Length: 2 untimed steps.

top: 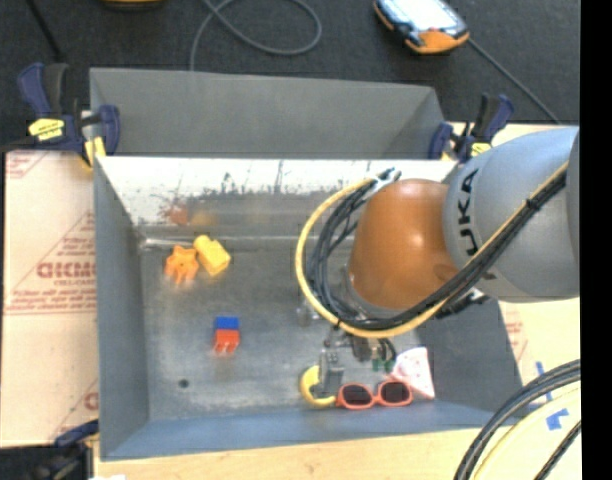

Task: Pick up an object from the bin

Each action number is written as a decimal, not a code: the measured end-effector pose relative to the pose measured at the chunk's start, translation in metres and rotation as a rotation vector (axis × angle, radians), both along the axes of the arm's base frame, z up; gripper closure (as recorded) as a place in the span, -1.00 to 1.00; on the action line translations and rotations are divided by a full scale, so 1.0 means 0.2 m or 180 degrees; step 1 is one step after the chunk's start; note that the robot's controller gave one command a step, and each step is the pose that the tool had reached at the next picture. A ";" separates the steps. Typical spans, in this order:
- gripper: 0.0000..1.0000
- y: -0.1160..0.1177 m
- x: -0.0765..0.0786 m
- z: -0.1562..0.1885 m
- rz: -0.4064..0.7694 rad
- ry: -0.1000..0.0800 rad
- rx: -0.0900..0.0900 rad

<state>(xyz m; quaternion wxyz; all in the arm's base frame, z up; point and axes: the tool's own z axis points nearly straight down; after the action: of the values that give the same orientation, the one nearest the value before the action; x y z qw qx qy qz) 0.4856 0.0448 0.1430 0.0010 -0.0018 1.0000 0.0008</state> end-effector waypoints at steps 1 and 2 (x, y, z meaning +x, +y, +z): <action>-1.00 0.08 -0.01 -0.17 0.0457 -0.0030 -0.0010; -1.00 0.24 0.01 -0.24 0.0600 0.0009 -0.0004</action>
Offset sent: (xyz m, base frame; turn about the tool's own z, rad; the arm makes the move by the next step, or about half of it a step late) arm 0.0066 0.0769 -0.0278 -0.0638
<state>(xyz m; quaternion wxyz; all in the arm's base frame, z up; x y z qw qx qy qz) 0.4866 0.0933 0.0943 -0.0005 -0.0959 0.9954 0.0002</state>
